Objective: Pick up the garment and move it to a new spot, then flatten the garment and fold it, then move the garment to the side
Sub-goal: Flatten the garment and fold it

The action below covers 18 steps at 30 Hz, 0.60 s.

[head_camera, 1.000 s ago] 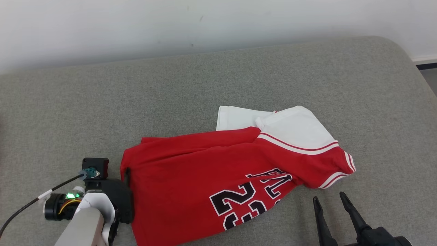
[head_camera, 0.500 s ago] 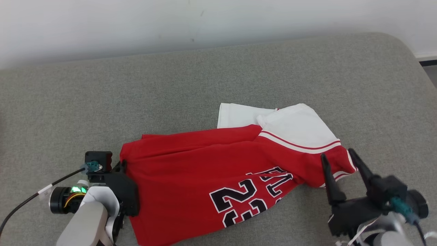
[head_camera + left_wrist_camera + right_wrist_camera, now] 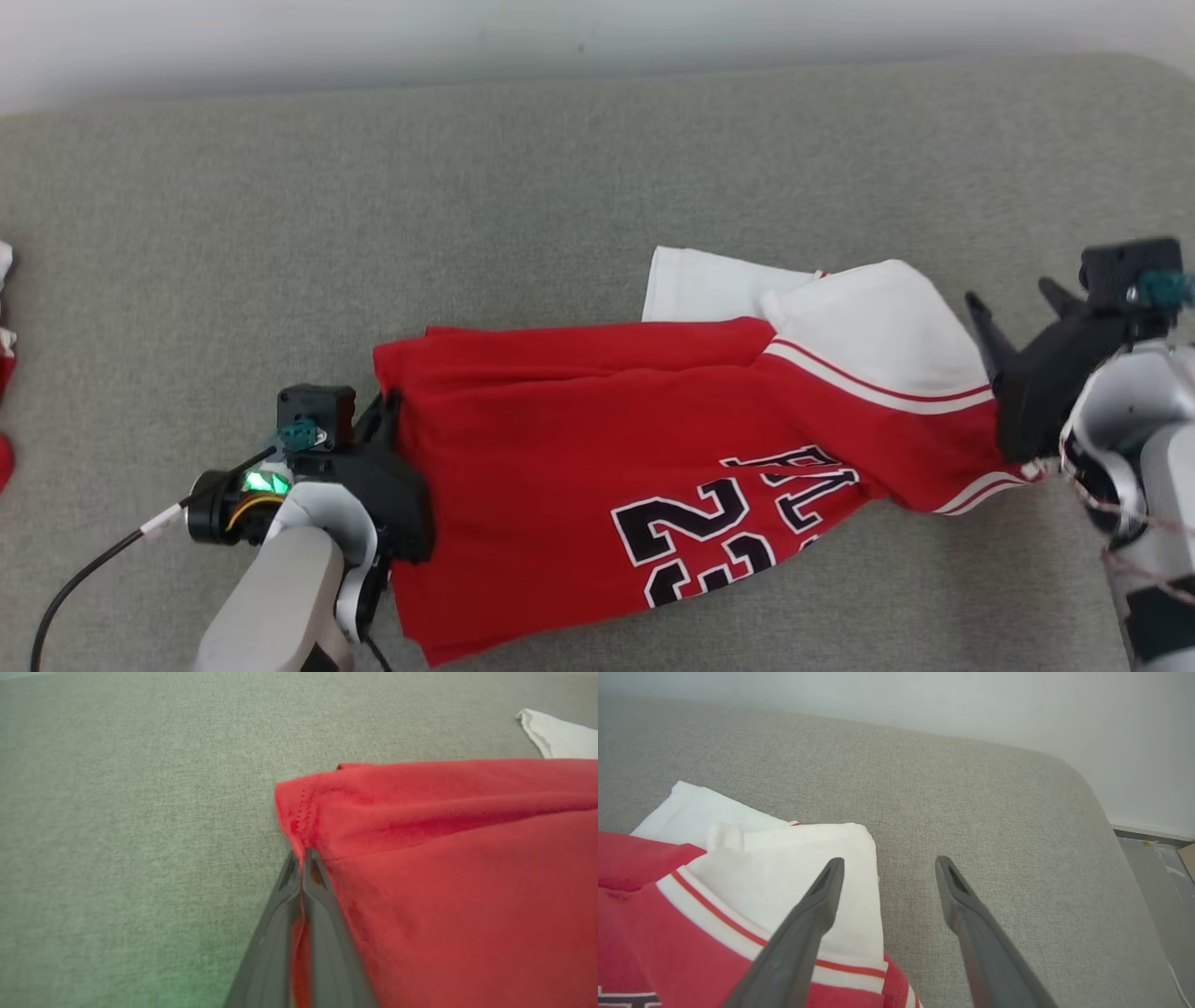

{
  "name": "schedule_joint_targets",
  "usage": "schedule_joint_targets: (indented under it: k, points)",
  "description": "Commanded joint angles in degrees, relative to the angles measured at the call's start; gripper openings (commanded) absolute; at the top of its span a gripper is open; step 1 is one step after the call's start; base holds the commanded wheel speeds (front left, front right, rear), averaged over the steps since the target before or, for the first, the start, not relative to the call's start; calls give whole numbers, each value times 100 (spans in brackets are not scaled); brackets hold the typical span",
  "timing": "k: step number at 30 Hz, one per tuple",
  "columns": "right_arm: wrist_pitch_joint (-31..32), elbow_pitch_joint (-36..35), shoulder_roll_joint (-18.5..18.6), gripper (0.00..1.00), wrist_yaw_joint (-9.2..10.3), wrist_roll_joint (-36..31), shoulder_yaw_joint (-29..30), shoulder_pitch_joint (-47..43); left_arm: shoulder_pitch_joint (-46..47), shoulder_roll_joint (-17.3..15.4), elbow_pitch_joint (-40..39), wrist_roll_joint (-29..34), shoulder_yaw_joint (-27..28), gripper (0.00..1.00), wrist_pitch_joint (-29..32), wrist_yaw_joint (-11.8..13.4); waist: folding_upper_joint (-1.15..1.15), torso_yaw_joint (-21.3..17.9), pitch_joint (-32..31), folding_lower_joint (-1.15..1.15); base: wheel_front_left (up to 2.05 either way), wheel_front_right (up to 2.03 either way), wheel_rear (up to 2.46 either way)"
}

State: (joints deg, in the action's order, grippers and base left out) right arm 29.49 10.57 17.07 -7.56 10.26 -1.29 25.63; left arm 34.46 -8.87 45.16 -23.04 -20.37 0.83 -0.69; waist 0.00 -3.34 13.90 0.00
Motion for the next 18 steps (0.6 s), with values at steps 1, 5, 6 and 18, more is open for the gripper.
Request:
schedule_joint_targets:
  k: [1, 5, 6, 18]
  points:
    - [63, 250, 71, 100, 15, 76, -34, 302, 79, 34, -95, 50, -43, 0, -7, -3, 0, 212, 337, 0, 0, 0, 0]
    - [140, 834, 195, 100, 15, 149, -140, 784, 148, 99, -312, 64, -110, 0, -7, 8, 0, 359, 601, 0, 0, 0, 0]
    - [140, 834, 195, 100, 15, 149, -140, 784, 148, 99, -312, 64, -110, 0, -7, 8, 0, 359, 601, 0, 0, 0, 0]
    - [47, 1972, 390, 100, 15, 497, -633, 1495, 56, 39, -575, 0, -205, 0, 41, 23, 0, 503, 793, 0, 0, 0, 0]
